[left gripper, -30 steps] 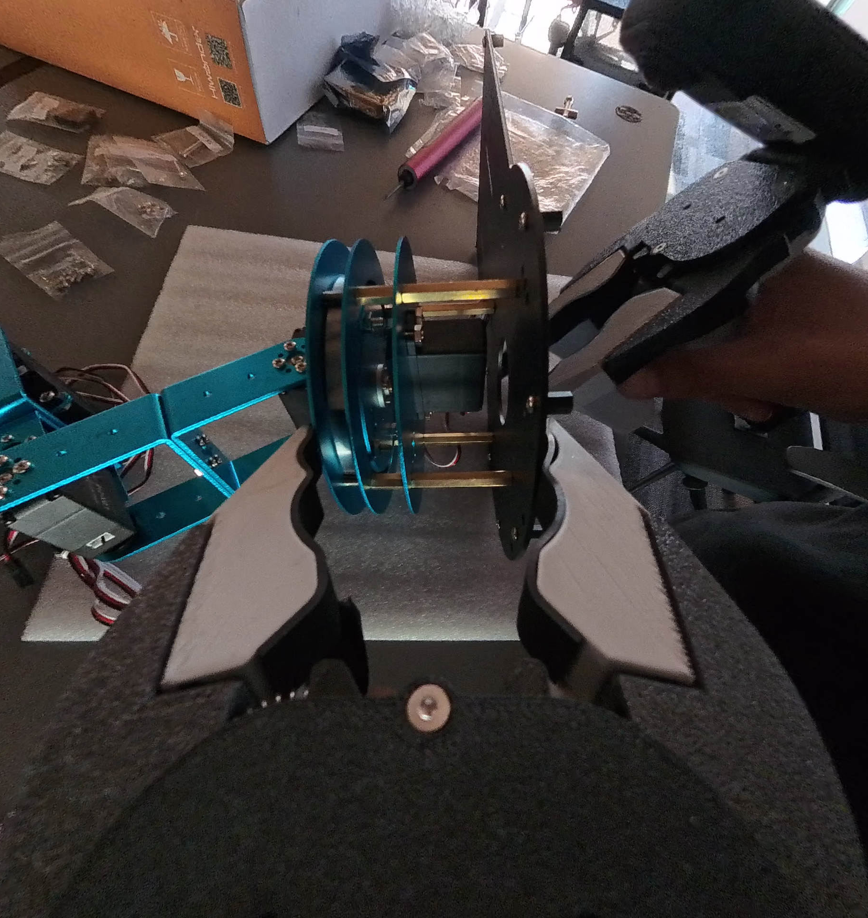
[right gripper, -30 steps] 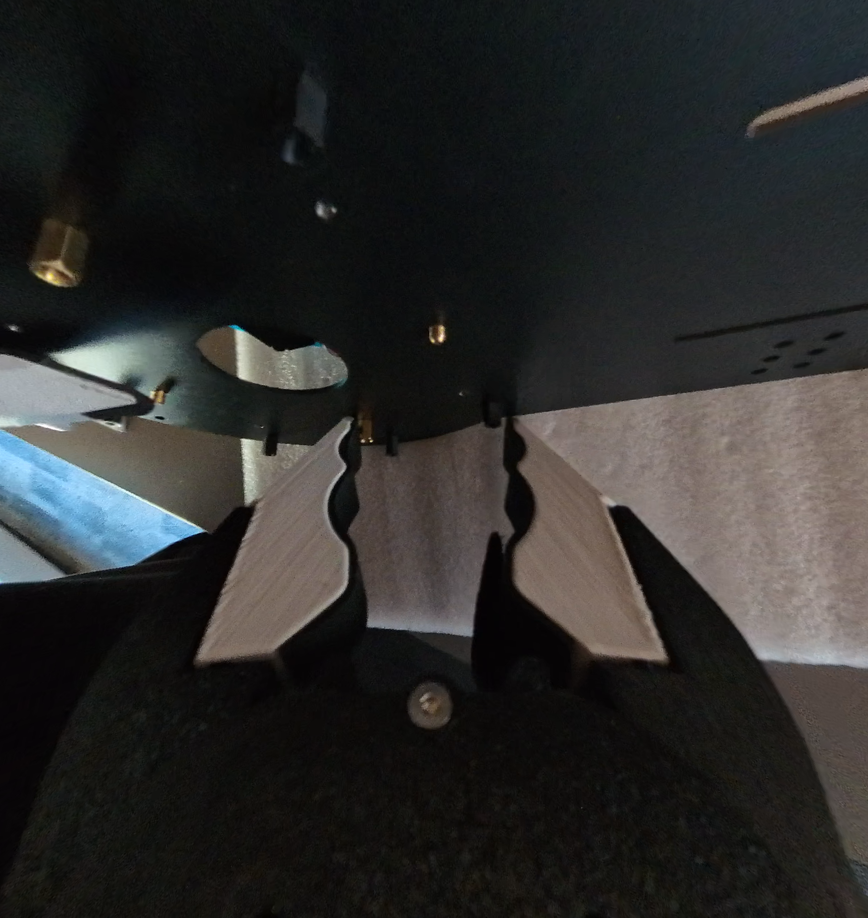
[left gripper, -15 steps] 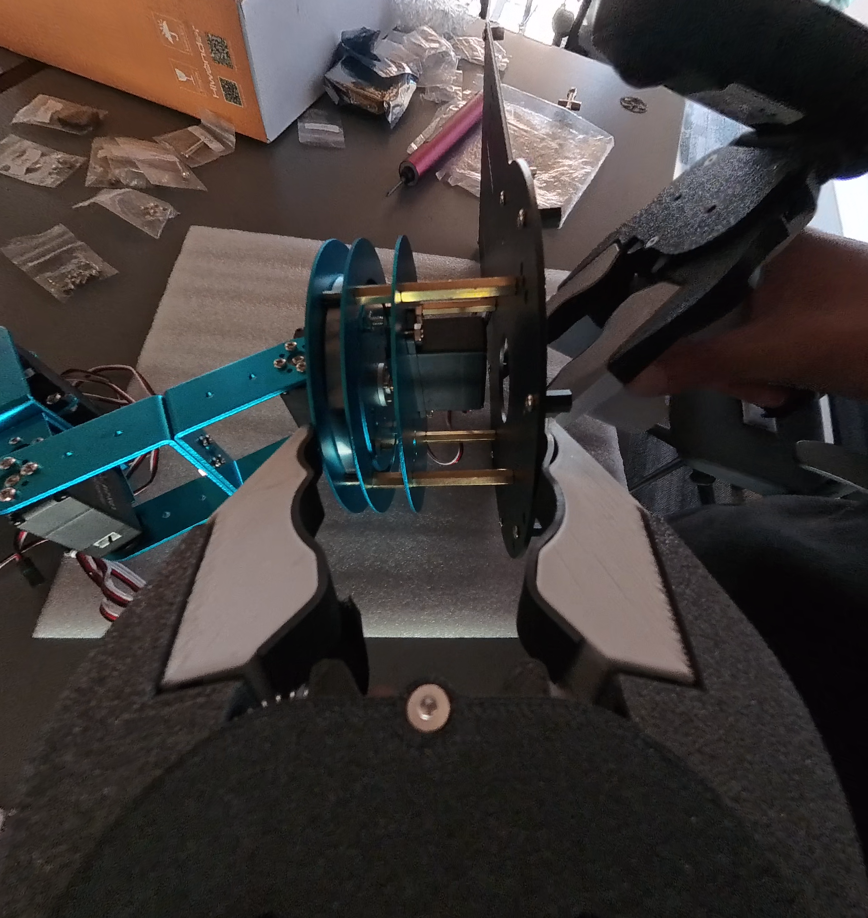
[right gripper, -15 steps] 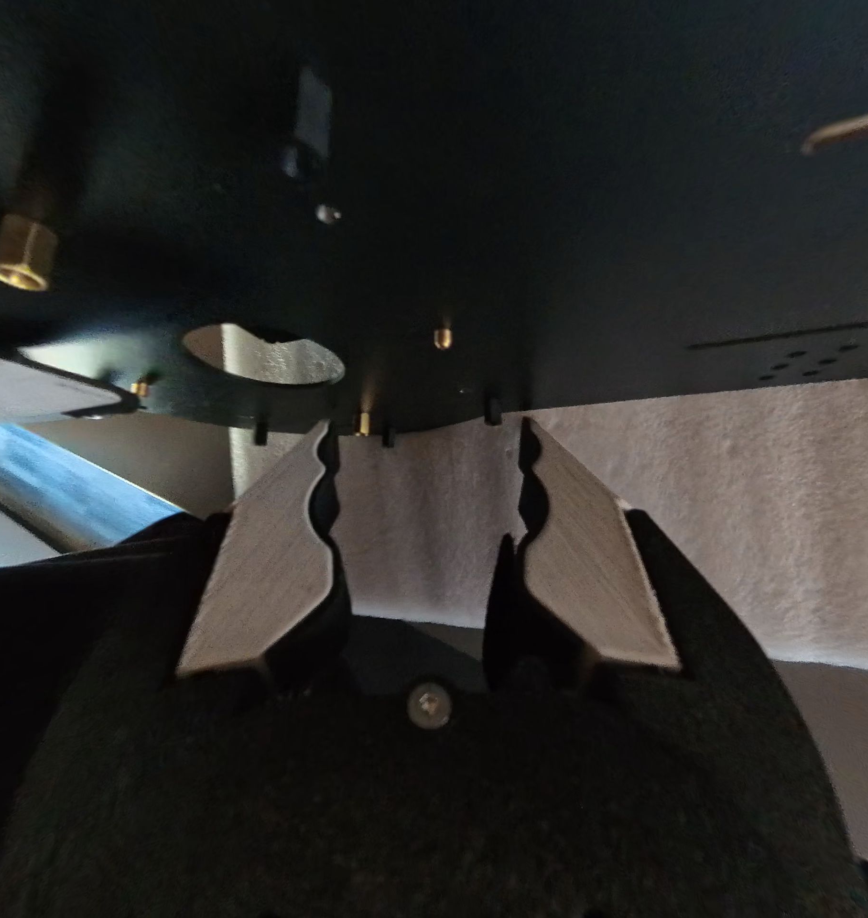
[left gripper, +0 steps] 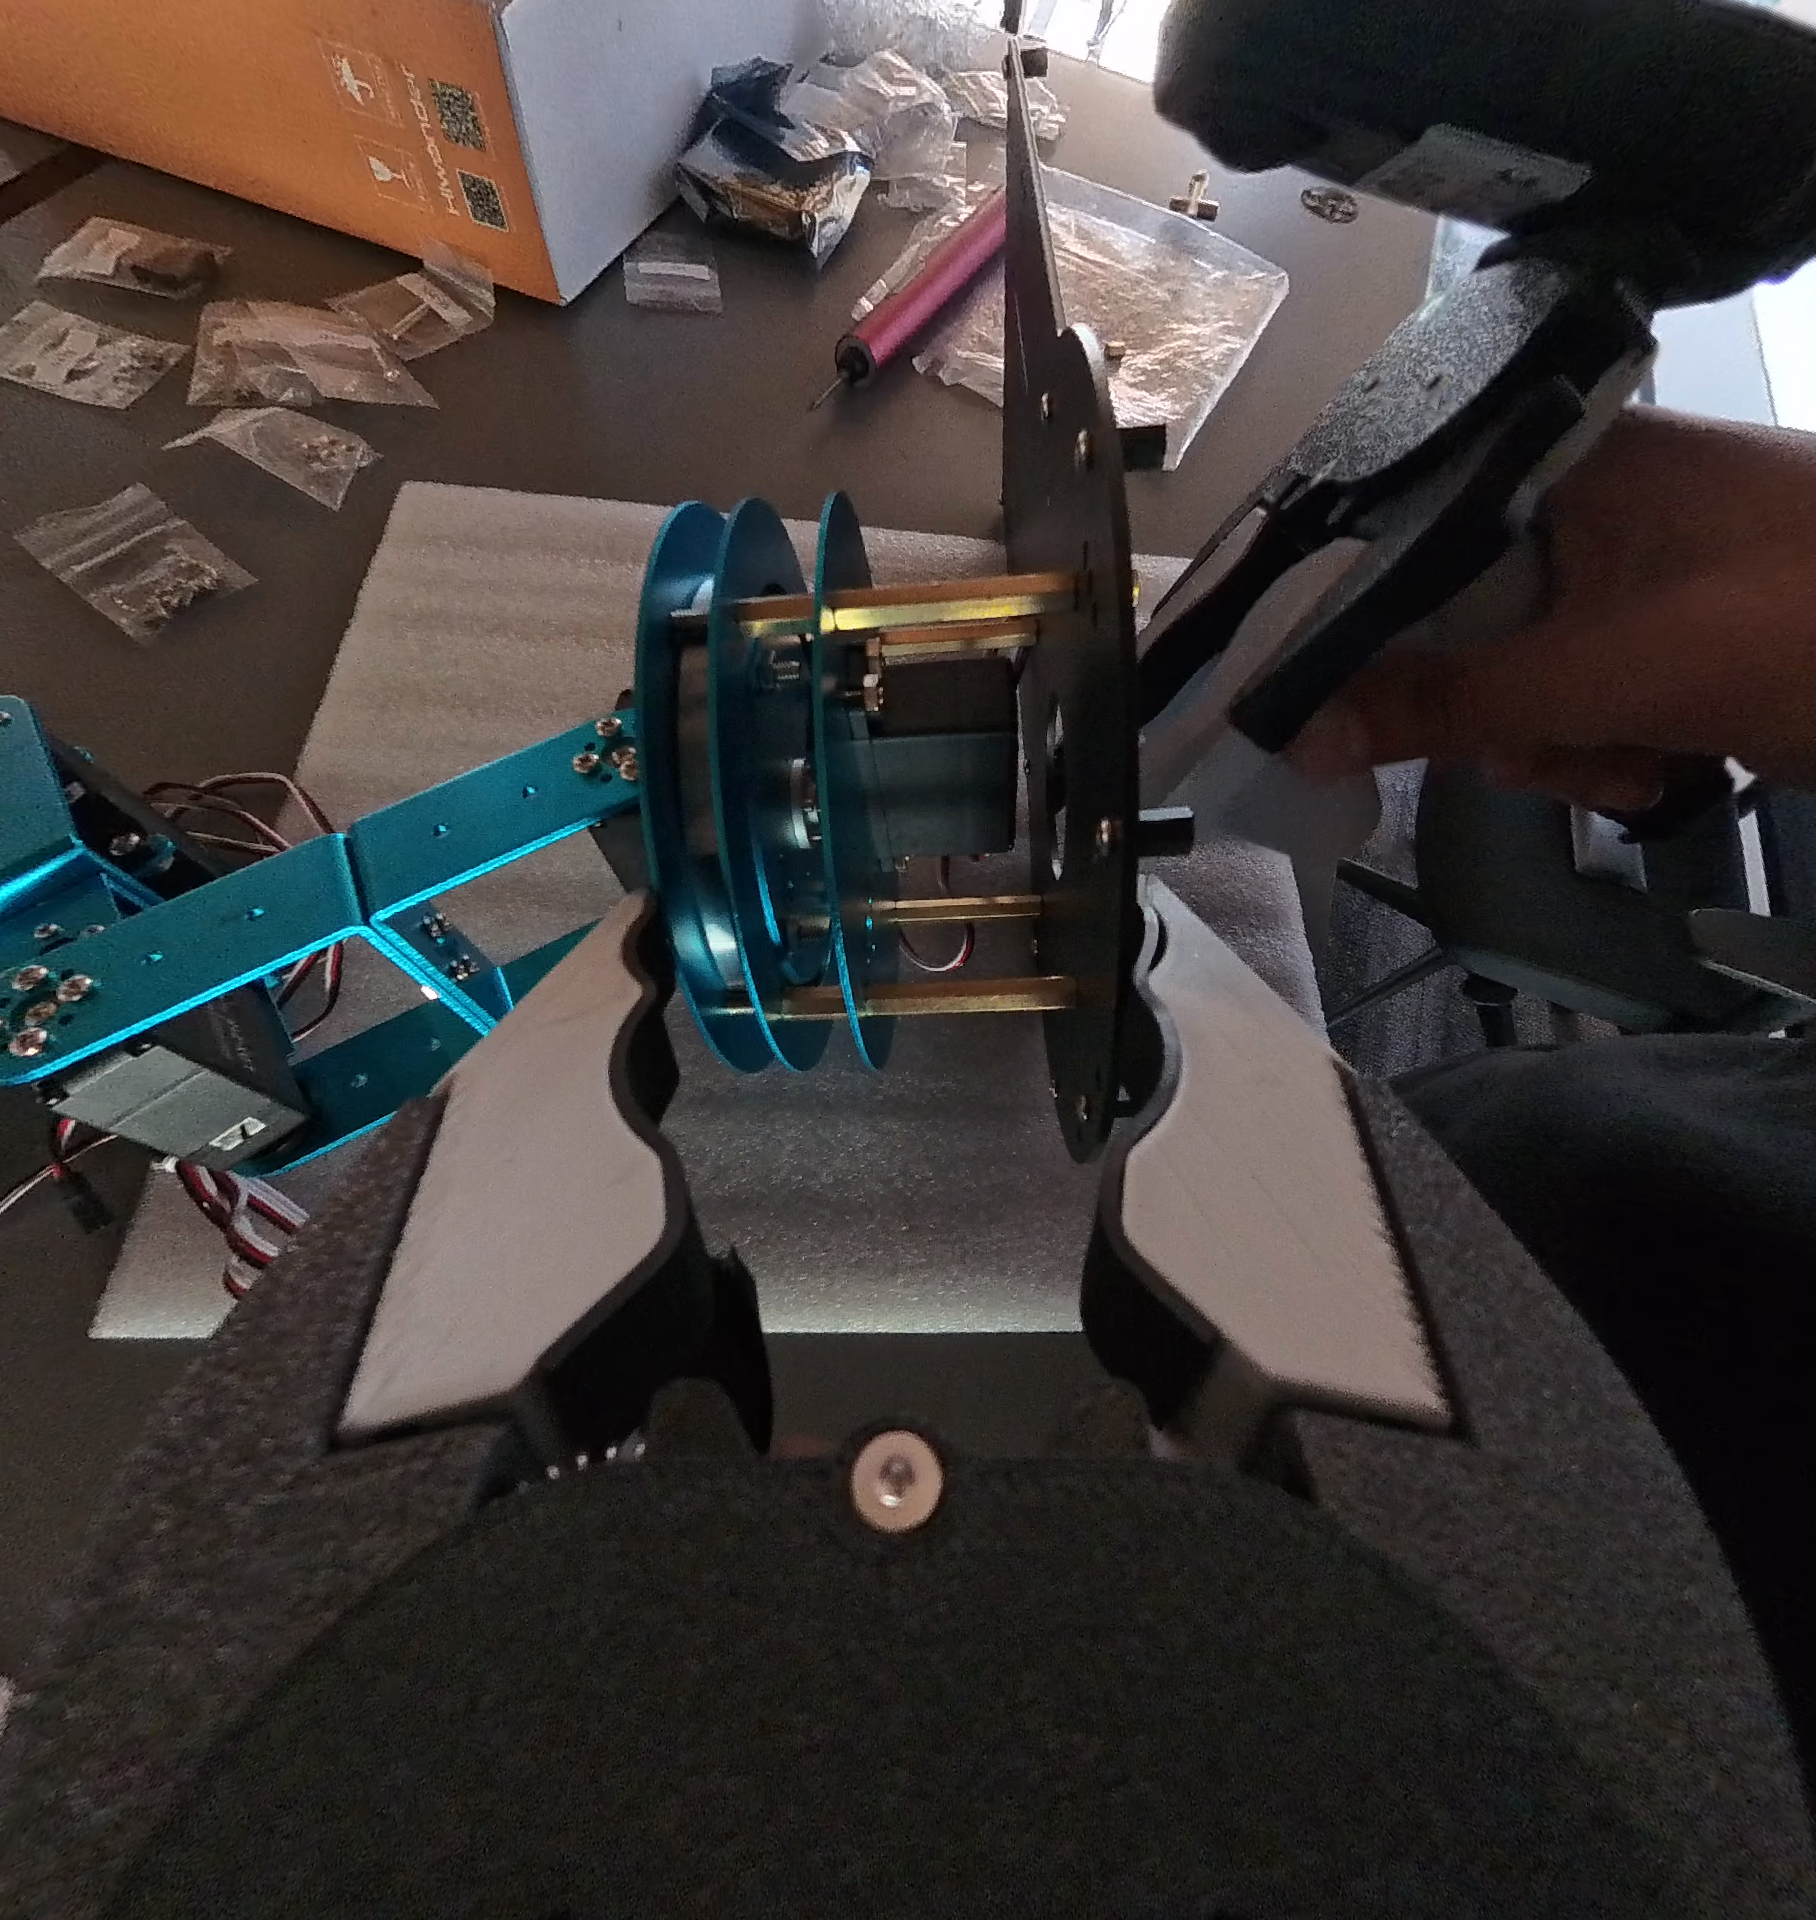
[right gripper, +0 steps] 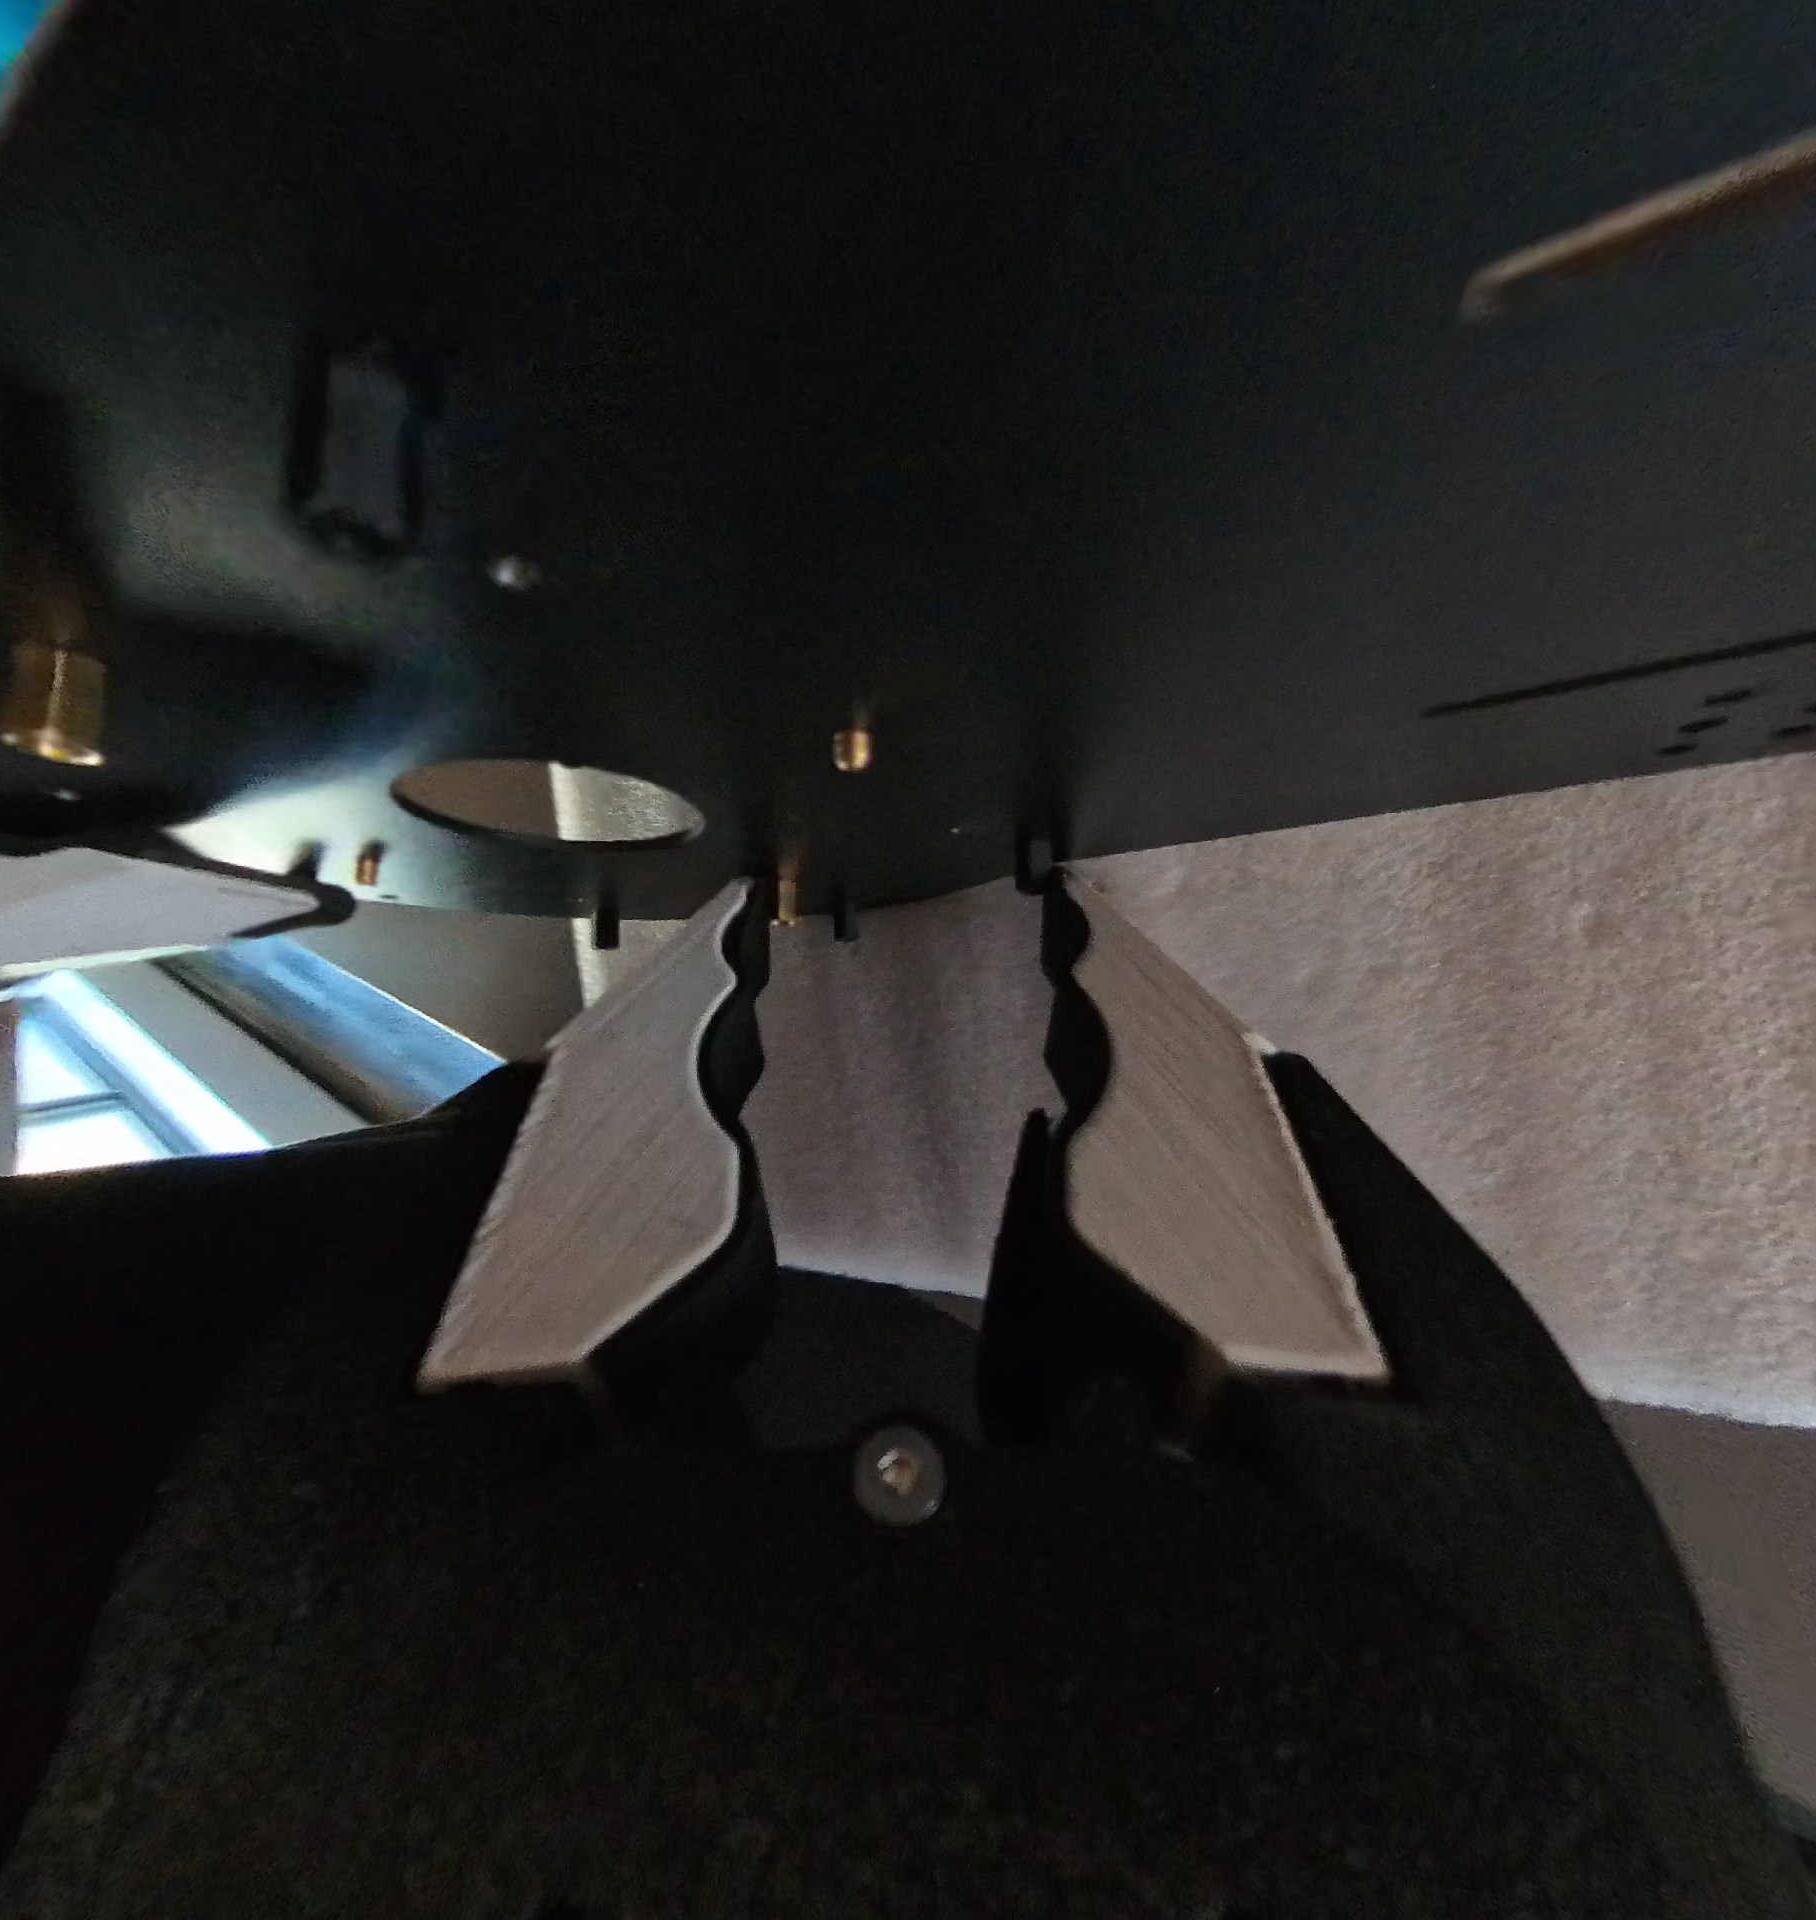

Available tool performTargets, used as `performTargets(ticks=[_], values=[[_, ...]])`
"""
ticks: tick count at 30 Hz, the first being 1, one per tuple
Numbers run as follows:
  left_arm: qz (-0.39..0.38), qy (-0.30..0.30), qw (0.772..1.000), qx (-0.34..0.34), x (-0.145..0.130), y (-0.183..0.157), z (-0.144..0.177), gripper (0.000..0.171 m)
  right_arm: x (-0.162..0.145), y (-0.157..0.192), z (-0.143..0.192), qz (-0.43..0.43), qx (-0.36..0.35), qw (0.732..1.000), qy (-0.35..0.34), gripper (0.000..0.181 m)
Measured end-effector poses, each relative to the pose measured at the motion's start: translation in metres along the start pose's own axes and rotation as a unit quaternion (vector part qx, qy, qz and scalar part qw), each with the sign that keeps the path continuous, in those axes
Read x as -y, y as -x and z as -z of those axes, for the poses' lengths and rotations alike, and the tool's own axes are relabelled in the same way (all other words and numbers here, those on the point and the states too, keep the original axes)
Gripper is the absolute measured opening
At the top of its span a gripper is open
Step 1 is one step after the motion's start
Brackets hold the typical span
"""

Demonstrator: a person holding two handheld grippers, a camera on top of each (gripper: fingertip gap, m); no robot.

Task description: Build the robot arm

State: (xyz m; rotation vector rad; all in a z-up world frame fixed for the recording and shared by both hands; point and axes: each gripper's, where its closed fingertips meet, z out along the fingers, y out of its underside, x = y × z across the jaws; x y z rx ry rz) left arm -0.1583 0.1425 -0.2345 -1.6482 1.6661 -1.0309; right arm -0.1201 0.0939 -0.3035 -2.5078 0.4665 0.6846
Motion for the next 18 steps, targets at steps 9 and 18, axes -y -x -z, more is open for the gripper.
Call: performTargets(ticks=[9,18], values=[[-0.002,0.004,1.000,-0.001,0.000,0.000,0.000,0.086,0.007,-0.015,0.024,-0.032,0.043,0.997,-0.053,0.028],[-0.003,0.005,1.000,-0.002,0.000,0.000,0.001,0.086,-0.009,-0.011,0.010,0.044,-0.066,0.995,0.053,0.086]])
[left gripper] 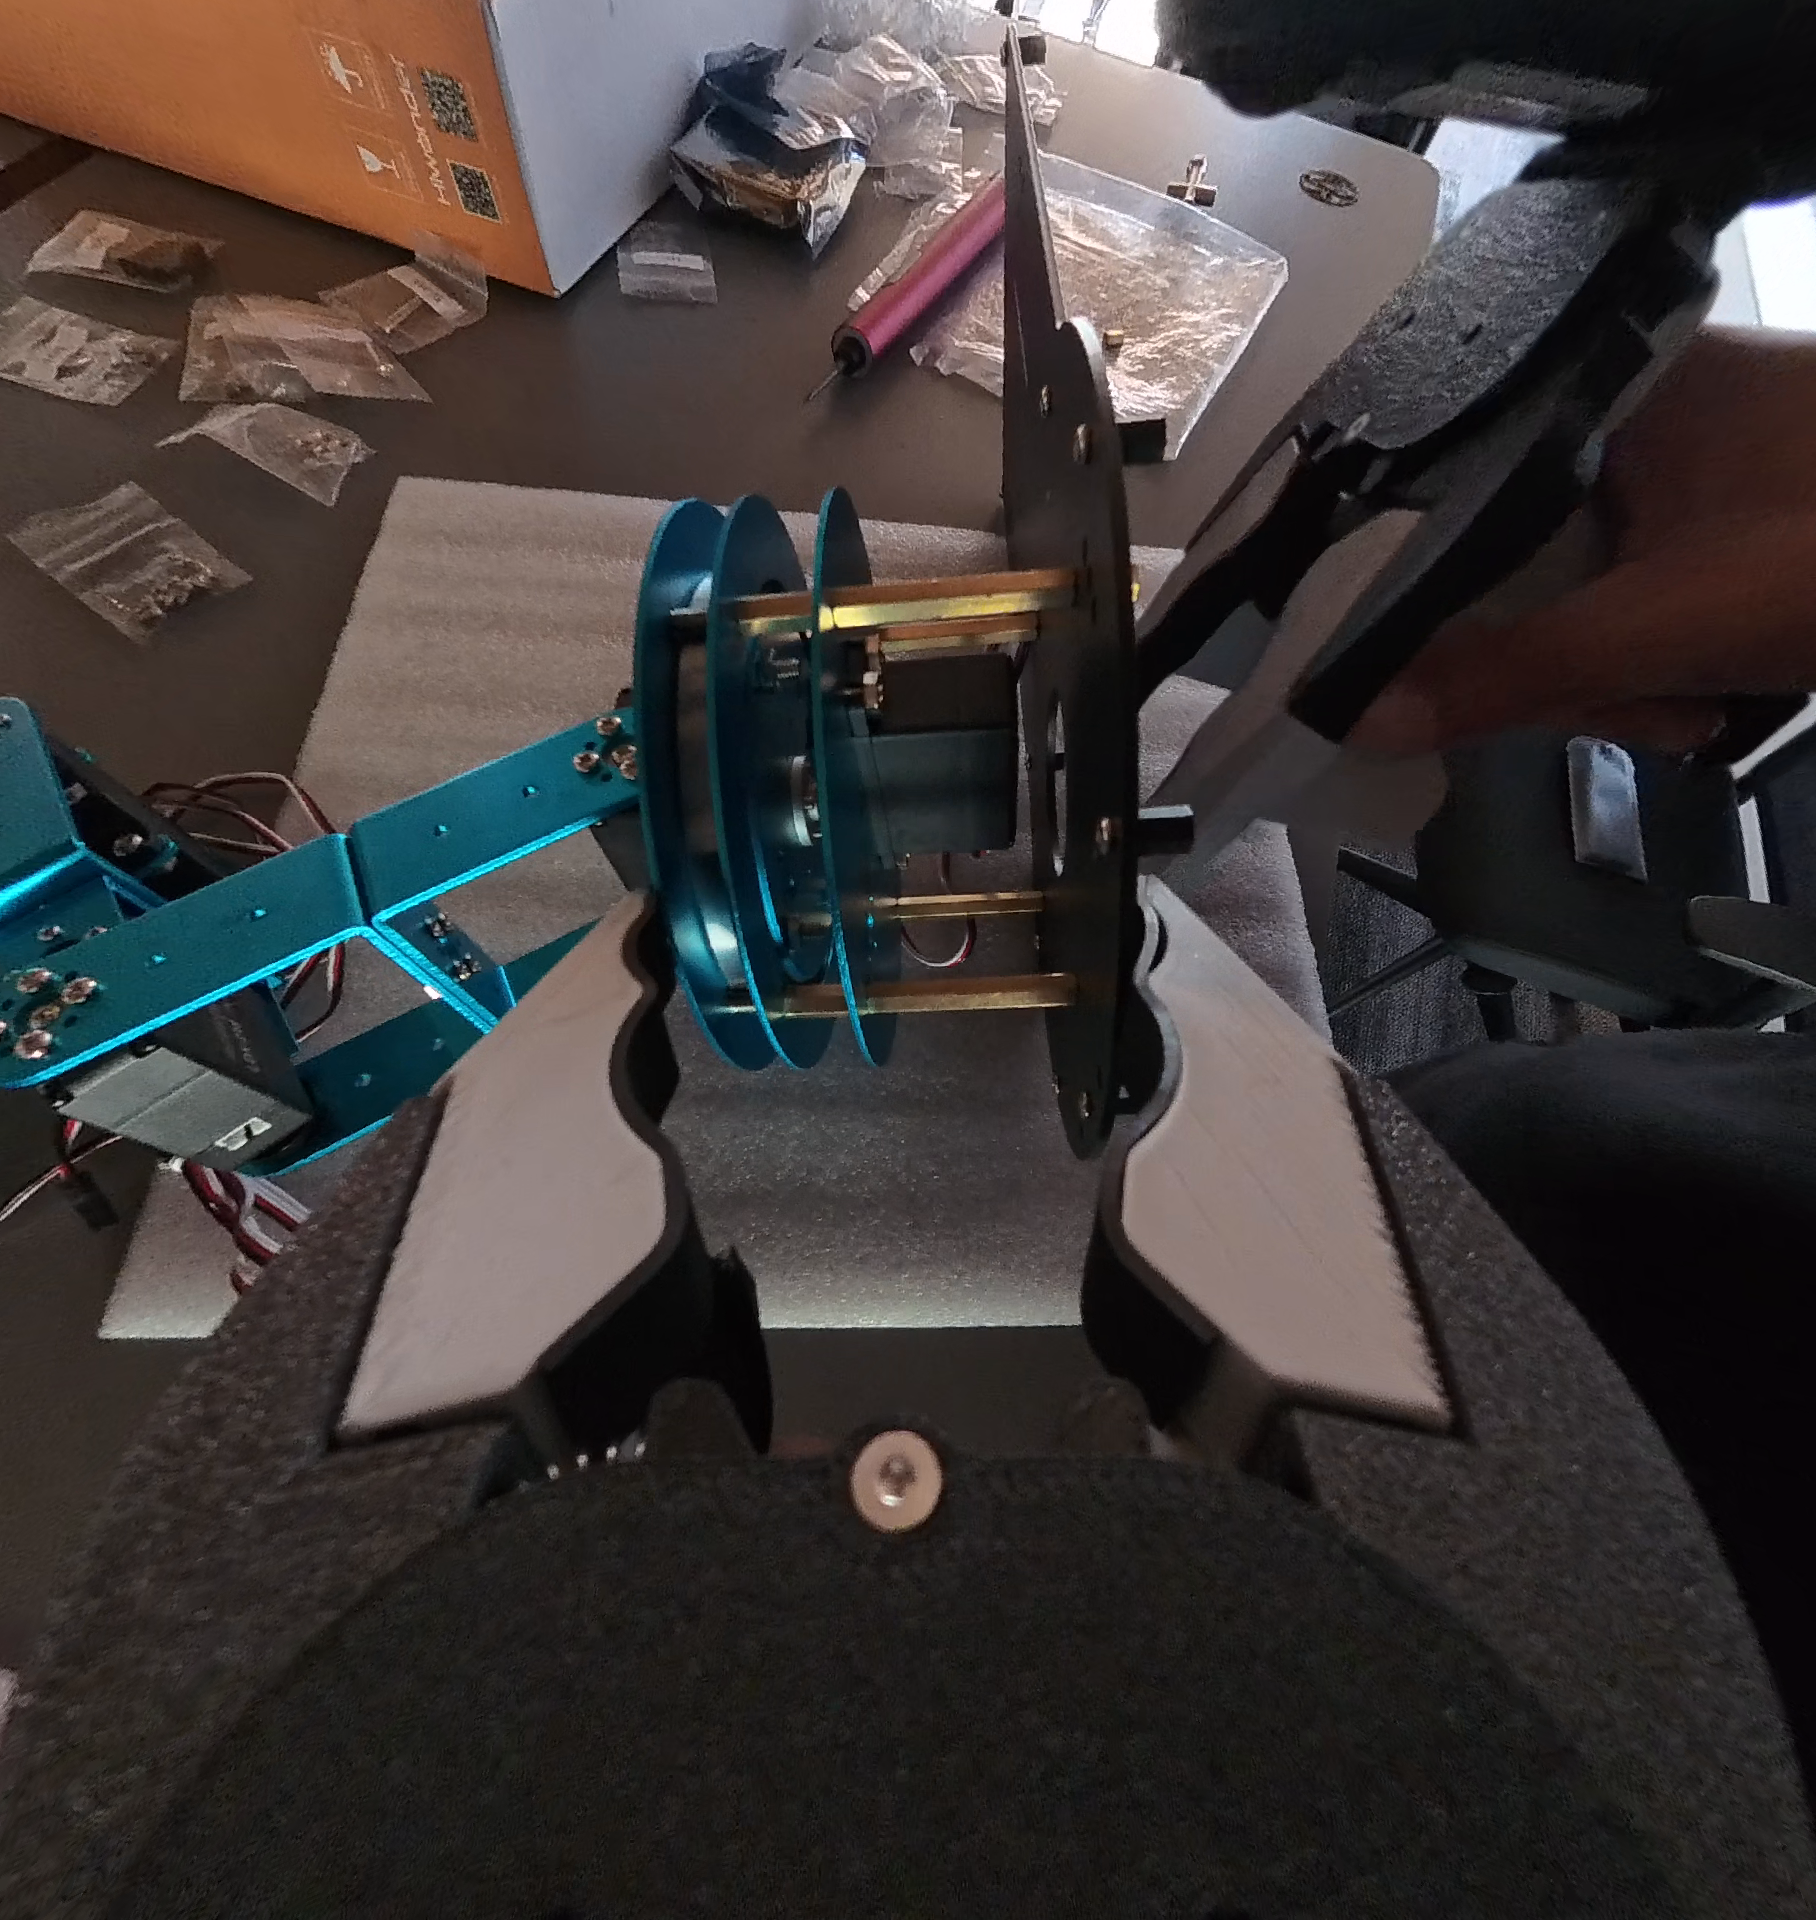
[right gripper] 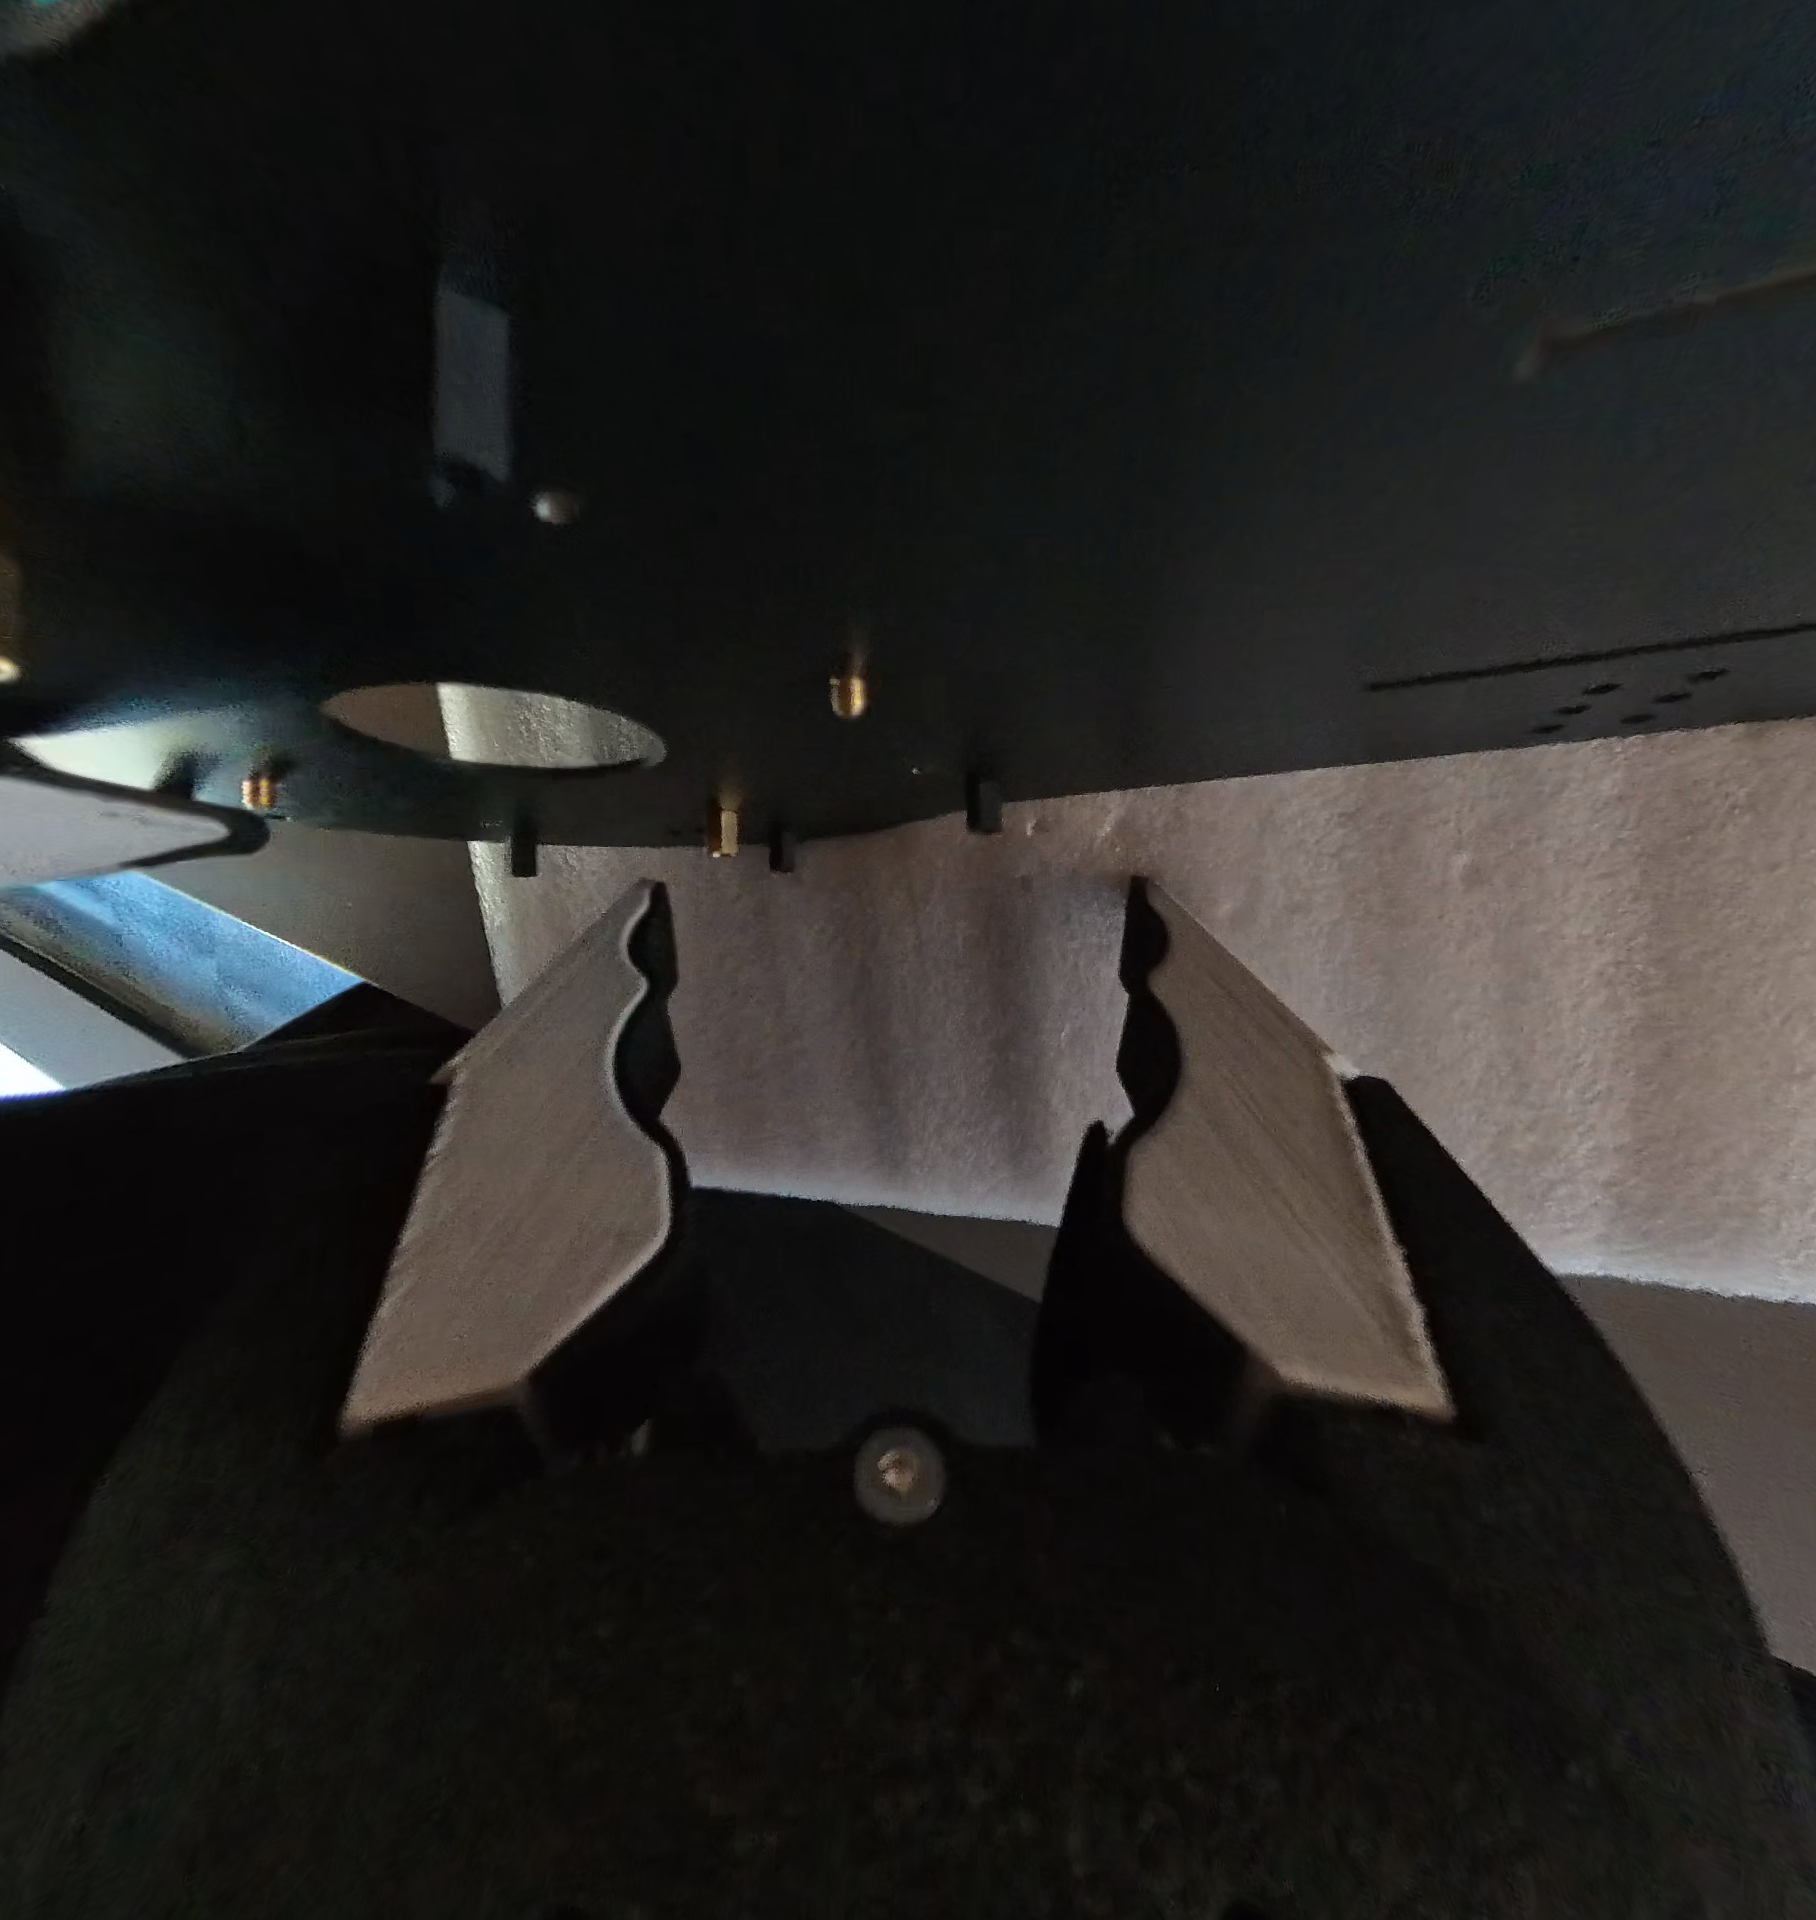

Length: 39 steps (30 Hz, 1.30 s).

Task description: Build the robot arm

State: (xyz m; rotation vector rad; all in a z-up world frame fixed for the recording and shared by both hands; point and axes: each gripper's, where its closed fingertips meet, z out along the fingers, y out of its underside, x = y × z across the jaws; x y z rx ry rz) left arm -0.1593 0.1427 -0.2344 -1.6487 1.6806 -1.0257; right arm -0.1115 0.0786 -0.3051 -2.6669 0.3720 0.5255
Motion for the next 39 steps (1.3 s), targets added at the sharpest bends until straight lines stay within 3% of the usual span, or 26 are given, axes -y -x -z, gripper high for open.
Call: performTargets(ticks=[4,8,24,34,36,38,39], values=[[0.001,0.000,1.000,0.001,0.000,0.000,0.000,0.086,0.001,0.004,-0.002,-0.003,-0.032,0.999,0.034,0.087],[0.002,-0.002,1.000,0.002,0.000,0.000,0.001,0.086,0.002,0.001,-0.011,0.017,-0.085,0.995,0.047,0.072],[-0.004,-0.008,1.000,0.000,0.002,0.000,-0.001,0.086,0.003,0.004,-0.010,-0.023,-0.024,0.998,0.058,0.063],[-0.006,-0.009,1.000,0.004,0.002,-0.001,-0.003,0.086,0.007,0.005,-0.005,-0.068,0.055,0.995,0.040,0.058],[-0.006,-0.009,1.000,0.003,0.001,-0.001,-0.002,0.086,0.010,-0.014,-0.003,-0.064,0.030,0.997,0.020,0.042],[-0.003,-0.013,1.000,0.002,0.002,0.000,-0.002,0.086,0.006,0.000,-0.002,-0.071,0.112,0.991,0.020,0.037],[0.001,-0.016,1.000,0.001,0.002,0.000,-0.002,0.086,0.006,0.012,0.004,-0.077,0.161,0.984,0.019,0.058]])
